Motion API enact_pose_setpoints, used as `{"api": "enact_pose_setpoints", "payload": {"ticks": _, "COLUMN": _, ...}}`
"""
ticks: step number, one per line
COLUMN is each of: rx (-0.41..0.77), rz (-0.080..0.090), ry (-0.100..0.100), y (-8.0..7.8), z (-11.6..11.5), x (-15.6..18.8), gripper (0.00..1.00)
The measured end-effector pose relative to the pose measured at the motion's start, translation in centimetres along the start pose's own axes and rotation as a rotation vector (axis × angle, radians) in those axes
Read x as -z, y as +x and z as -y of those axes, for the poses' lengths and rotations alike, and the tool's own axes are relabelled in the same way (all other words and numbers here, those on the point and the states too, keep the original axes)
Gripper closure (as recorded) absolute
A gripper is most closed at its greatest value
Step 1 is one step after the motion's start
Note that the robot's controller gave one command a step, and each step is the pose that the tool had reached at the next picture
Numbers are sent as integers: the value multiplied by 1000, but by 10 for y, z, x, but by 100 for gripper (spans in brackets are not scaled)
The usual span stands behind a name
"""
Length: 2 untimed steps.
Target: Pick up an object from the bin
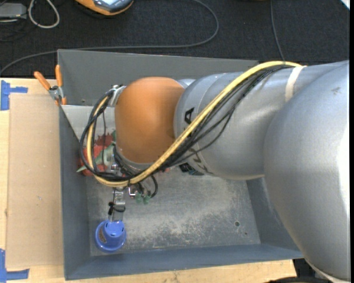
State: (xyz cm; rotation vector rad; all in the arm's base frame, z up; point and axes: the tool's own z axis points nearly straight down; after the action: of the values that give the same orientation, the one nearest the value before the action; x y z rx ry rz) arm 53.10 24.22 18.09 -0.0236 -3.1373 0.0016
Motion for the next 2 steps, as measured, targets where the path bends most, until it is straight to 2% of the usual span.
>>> {"api": "enact_pose_setpoints", "payload": {"ticks": 1, "rx": 0, "rz": 0, "ry": 0, "y": 0, "z": 0, "x": 0, "gripper": 0}}
{"api": "enact_pose_setpoints", "payload": {"ticks": 2, "rx": -145, "rz": -2, "ry": 1, "y": 11, "z": 72, "x": 0, "gripper": 0}}
